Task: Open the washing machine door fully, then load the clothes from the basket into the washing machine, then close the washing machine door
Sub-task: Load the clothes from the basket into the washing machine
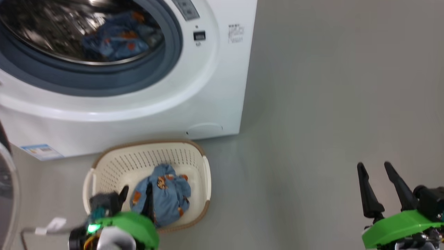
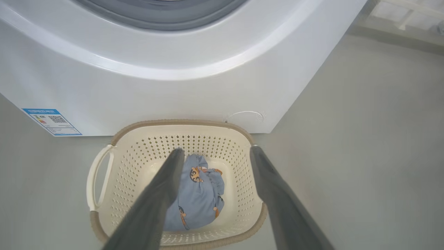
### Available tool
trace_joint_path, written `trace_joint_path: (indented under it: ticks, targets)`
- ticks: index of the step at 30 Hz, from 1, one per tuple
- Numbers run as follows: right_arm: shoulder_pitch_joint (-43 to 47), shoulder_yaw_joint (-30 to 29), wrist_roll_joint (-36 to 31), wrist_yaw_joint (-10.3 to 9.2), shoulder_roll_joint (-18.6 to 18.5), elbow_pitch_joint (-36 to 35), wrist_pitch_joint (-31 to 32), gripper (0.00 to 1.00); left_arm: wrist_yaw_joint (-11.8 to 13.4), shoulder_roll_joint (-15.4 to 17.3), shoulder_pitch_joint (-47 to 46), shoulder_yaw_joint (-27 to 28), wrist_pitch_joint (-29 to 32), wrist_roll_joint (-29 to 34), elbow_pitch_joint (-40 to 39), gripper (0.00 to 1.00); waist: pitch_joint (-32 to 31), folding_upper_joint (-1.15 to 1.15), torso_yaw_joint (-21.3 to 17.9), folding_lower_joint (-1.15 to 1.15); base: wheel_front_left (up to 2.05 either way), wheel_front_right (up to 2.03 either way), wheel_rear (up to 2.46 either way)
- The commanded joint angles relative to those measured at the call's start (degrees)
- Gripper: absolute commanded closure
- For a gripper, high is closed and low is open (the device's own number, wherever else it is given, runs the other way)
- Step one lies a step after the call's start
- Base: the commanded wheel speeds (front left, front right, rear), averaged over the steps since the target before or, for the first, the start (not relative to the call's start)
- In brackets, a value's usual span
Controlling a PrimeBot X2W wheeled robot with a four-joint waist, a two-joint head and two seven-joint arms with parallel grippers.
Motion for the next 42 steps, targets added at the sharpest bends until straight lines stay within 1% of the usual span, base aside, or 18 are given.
trace_joint_path:
  ticks: [1, 5, 7, 13, 19, 26, 27, 32, 37, 42]
  targets:
    - [-2.7, 1.6, 0.4, 0.25, -0.8, -1.7, -0.8, 0.00, -1.3, 0.3, -4.8, 1.3, 0.6, -0.4, 2.6, 0.00, 6.7, 0.00, -1.8, -0.01, 0.00, 0.00, 0.00]
    - [-5.0, 2.3, 0.9, 0.25, -0.8, -1.2, -1.8, 0.00, -4.4, -0.8, -12.0, 0.8, 2.7, -1.3, 12.1, 0.00, 11.7, 0.00, -3.4, -0.01, 0.00, 0.00, 0.00]
    - [-6.2, 2.7, 1.2, 0.25, -0.8, -0.9, -2.5, 0.00, -5.3, -1.4, -15.3, 1.0, 3.9, -2.0, 16.9, 0.00, 14.2, 0.00, -4.2, -0.01, 0.00, 0.00, 0.00]
    - [-9.9, 3.9, 2.8, 0.25, -0.8, 0.3, -5.1, 0.00, -7.0, -2.0, -24.3, 1.7, 5.5, -3.1, 28.1, 0.00, 22.1, 0.00, -6.5, -0.01, 0.00, 0.00, 0.00]
    - [-13.4, 5.8, 4.0, 0.25, -0.8, 2.3, -7.3, 0.00, -8.7, -1.3, -31.2, 2.3, 7.0, -4.0, 35.1, 0.00, 29.7, 0.00, -8.6, -0.01, 0.00, 0.00, 0.00]
    - [-16.5, 7.5, 4.8, 0.25, -0.8, 2.9, -9.8, 0.00, -8.5, 0.6, -37.0, 3.1, 9.4, -5.0, 39.0, 0.00, 37.8, 0.00, -10.2, -0.01, 0.00, 0.00, 0.00]
    - [-16.5, 7.5, 4.8, 0.25, -0.8, 2.9, -9.8, 0.00, -8.5, 0.6, -37.0, 3.1, 9.4, -5.0, 39.0, 0.00, 37.8, 0.00, -10.2, -0.01, 0.00, 0.00, 0.00]
    - [-17.3, 8.8, 5.2, 0.25, -0.8, 3.5, -10.9, 0.00, -8.0, 1.9, -39.5, 3.5, 10.4, -5.6, 40.1, 0.00, 42.1, 0.00, -10.6, -0.01, 0.00, 0.00, 0.00]
    - [-18.1, 9.2, 5.1, 0.25, -0.8, 3.7, -11.6, 0.00, -7.1, 2.4, -41.6, 3.9, 9.6, -5.9, 40.5, 0.00, 44.9, 0.00, -10.3, -0.01, 0.00, 0.00, 0.00]
    - [-18.6, 9.6, 5.2, 0.25, -0.8, 3.6, -11.9, 0.00, -6.6, 3.1, -42.9, 3.9, 10.0, -6.2, 40.9, 0.00, 46.3, 0.00, -10.5, -0.01, 0.00, 0.00, 0.00]
